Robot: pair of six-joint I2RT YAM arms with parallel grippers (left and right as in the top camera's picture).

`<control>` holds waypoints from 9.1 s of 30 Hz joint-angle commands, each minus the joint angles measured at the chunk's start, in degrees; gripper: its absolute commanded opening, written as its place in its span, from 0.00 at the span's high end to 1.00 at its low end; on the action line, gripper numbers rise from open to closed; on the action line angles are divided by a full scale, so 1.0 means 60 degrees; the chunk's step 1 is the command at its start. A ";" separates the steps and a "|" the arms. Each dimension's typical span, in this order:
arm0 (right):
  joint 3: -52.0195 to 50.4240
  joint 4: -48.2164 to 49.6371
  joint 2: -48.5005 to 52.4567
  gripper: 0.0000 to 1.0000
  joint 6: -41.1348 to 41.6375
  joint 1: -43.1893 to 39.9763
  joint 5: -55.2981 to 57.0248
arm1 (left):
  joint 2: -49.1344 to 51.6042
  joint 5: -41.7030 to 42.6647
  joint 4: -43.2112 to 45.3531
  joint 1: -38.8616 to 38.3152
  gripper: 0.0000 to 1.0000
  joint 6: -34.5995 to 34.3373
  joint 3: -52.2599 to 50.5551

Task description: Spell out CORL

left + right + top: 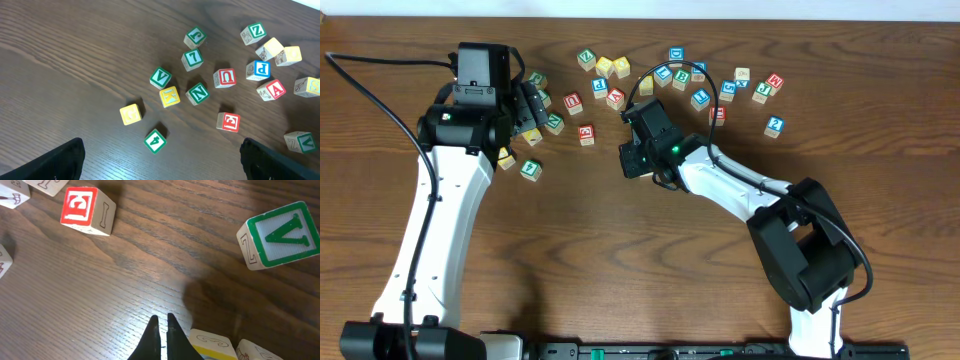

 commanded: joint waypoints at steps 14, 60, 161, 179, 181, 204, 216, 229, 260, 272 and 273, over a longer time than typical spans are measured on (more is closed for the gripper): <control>0.0135 -0.0375 0.0146 0.99 0.0652 0.0084 0.0896 | -0.0036 -0.0055 -0.0022 0.0026 0.02 0.0095 0.0051; 0.0306 -0.1690 -0.0193 0.99 0.1362 -0.0976 0.1359 | -0.0036 -0.0055 -0.0022 0.0026 0.03 0.0098 0.0051; 0.0331 -0.3038 -0.0616 0.96 0.1111 -0.2138 0.1195 | -0.0036 -0.0055 -0.0022 0.0026 0.02 0.0098 0.0051; -0.0270 -0.2503 -0.0616 0.97 0.1188 -0.2120 0.1173 | -0.0036 -0.0055 -0.0022 0.0026 0.02 0.0095 0.0051; -0.0270 -0.2503 -0.0616 0.97 0.1188 -0.2106 0.1173 | -0.0036 -0.0055 -0.0022 0.0026 0.02 0.0098 0.0051; -0.0273 -0.2805 -0.0616 0.98 0.1180 -0.1974 0.1035 | -0.0036 -0.0055 -0.0022 0.0026 0.02 0.0098 0.0051; -0.0273 -0.2754 -0.0616 0.98 0.1137 -0.1978 0.1038 | -0.0036 -0.0055 -0.0022 0.0026 0.02 0.0098 0.0051; -0.0273 -0.1621 -0.0616 0.97 0.0463 -0.1909 0.0346 | -0.0036 -0.0055 -0.0022 0.0026 0.02 0.0098 0.0051; -0.0317 -0.1934 -0.0317 0.99 0.0506 -0.1603 0.0164 | -0.0036 -0.0055 -0.0022 0.0026 0.02 0.0098 0.0051; -0.0317 -0.2025 -0.0317 0.99 0.0510 -0.1603 0.0033 | -0.0036 -0.0055 -0.0022 0.0026 0.02 0.0098 0.0051; -0.0313 -0.2000 -0.0317 0.99 0.0510 -0.1603 0.0036 | -0.0036 -0.0055 -0.0022 0.0026 0.02 0.0098 0.0051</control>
